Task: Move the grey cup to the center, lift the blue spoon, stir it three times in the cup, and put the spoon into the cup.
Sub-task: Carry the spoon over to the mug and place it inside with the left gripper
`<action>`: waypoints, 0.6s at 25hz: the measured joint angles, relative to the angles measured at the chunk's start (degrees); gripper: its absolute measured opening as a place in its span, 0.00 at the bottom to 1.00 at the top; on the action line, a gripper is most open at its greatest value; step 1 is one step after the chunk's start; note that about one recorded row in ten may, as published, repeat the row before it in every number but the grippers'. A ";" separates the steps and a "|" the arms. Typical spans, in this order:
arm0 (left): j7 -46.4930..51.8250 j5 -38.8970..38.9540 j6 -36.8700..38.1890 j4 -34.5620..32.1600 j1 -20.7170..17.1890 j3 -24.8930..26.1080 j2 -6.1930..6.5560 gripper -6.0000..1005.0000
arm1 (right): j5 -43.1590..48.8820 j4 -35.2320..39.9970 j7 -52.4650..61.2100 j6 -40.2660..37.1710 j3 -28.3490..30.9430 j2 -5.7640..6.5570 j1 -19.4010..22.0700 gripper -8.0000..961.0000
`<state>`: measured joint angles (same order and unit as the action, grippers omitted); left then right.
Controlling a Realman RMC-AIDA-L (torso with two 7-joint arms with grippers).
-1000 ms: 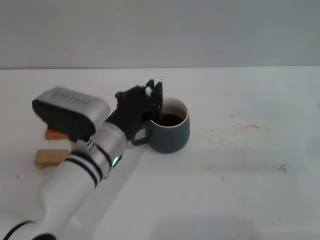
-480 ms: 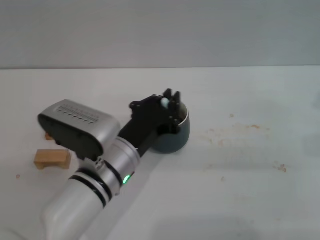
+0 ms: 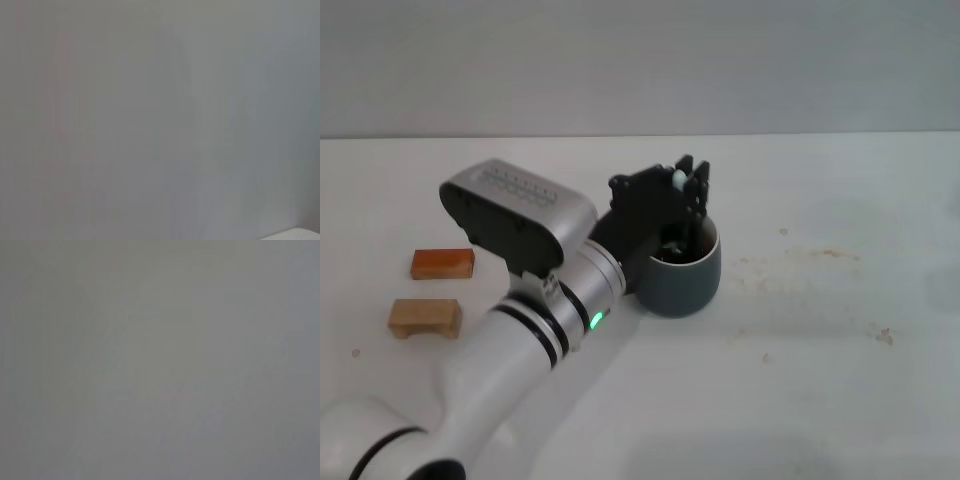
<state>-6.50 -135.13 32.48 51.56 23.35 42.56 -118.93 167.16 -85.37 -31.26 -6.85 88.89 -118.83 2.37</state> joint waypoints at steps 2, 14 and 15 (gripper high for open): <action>2.58 0.63 1.63 -4.41 3.26 0.51 -0.09 0.16 | 0.00 -0.25 -0.02 -0.01 0.17 0.00 0.07 0.01; 3.50 2.04 3.66 -4.81 -0.63 0.57 0.60 0.17 | 0.00 -0.35 -0.03 -0.02 0.32 0.00 0.25 0.01; 3.50 2.04 3.66 -4.81 -0.63 0.57 0.60 0.17 | 0.00 -0.35 -0.03 -0.02 0.32 0.00 0.25 0.01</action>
<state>-3.00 -133.09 36.14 46.76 22.72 43.13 -118.34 167.16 -85.73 -31.29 -6.87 89.21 -118.83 2.62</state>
